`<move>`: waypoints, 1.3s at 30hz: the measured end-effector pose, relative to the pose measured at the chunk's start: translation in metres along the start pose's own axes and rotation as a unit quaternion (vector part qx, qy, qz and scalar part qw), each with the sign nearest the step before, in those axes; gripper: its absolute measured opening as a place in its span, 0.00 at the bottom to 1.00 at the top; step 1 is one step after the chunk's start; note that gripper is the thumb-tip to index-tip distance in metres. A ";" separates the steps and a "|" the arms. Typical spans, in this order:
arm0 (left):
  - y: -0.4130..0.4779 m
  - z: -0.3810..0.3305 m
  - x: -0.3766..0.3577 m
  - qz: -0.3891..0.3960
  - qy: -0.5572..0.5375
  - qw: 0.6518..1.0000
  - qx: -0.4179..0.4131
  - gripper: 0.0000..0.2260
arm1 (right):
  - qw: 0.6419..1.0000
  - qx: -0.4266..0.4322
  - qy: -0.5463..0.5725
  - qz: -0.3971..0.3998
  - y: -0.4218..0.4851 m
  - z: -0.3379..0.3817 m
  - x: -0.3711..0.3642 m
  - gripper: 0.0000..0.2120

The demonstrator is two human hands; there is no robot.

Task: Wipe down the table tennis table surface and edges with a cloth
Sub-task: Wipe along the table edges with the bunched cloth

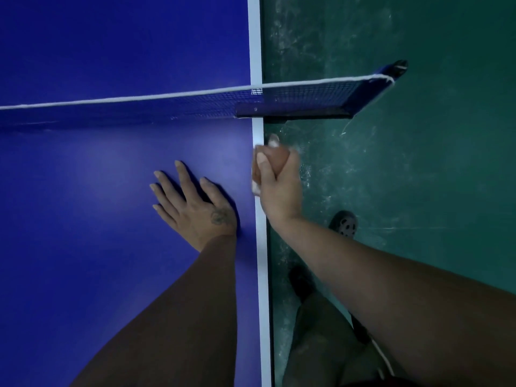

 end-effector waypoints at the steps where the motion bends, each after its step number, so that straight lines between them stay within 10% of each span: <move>1: 0.000 0.000 0.000 -0.001 0.000 1.000 -0.001 0.25 | 1.000 0.001 -0.017 0.011 -0.008 -0.007 0.002 0.19; 7: 0.000 0.000 0.001 0.005 -0.006 1.000 0.003 0.25 | 0.997 -0.039 -0.043 0.053 -0.014 -0.006 -0.014 0.41; 18: -0.001 0.001 0.000 0.005 0.001 1.000 0.002 0.24 | 0.998 -0.003 0.003 -0.061 -0.012 -0.003 0.011 0.20; 24: -0.001 0.000 -0.001 0.033 -0.013 0.999 0.017 0.25 | 0.999 -0.005 -0.042 0.024 -0.010 0.004 -0.016 0.41; 30: 0.000 -0.001 0.001 0.050 -0.016 0.999 0.013 0.26 | 0.992 0.041 -0.120 -0.006 0.004 0.024 0.009 0.21; 39: -0.007 0.001 0.014 0.133 -0.072 0.988 -0.023 0.25 | 0.977 0.002 -0.182 0.114 -0.059 -0.002 0.073 0.25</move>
Point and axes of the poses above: each hand's wrist, its own y-axis towards the middle knuckle, its own x-axis out of the back of the hand, z = x × y, the point moved 7 cm from there along y, towards the middle knuckle
